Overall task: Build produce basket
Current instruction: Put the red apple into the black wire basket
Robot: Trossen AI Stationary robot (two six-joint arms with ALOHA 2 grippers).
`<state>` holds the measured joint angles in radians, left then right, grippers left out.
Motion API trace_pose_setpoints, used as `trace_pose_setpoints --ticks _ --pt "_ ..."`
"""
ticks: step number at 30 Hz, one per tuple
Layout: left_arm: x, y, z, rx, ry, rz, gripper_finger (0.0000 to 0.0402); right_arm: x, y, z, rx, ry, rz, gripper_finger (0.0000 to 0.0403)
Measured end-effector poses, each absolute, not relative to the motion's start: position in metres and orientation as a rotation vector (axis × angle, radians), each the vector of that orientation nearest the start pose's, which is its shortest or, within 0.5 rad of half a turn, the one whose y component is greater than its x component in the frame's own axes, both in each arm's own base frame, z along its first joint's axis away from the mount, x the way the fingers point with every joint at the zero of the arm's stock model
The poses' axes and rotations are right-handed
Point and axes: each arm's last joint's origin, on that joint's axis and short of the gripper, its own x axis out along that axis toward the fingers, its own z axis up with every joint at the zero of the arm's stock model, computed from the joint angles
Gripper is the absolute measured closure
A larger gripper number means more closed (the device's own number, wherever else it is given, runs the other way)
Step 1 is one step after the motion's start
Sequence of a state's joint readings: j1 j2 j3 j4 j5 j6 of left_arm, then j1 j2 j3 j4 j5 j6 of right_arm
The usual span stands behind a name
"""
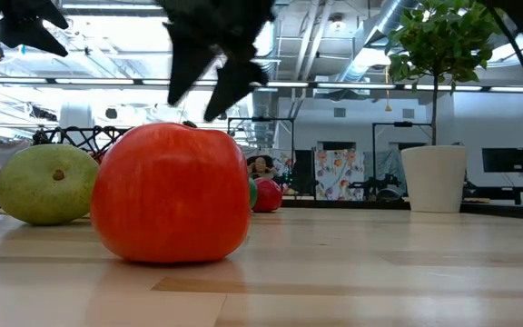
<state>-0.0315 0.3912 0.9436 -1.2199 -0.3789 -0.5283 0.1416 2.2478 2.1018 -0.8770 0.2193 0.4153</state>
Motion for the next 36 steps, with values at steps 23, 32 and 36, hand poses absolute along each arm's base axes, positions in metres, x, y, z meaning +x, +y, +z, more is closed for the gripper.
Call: trace_pose_setpoints --ticks 23,32,36 --pt "0.028 0.011 0.325 -0.365 0.543 0.524 0.0072 0.49 0.059 0.223 0.25 0.986 -0.447 0.0033" --pt "0.027 0.011 0.325 -0.366 0.542 0.524 0.0072 0.492 0.052 0.223 0.274 0.965 -0.468 0.0033" --pt "0.028 0.011 0.325 -0.367 0.542 0.524 0.0072 0.495 0.051 0.224 0.287 0.932 -0.467 0.0033"
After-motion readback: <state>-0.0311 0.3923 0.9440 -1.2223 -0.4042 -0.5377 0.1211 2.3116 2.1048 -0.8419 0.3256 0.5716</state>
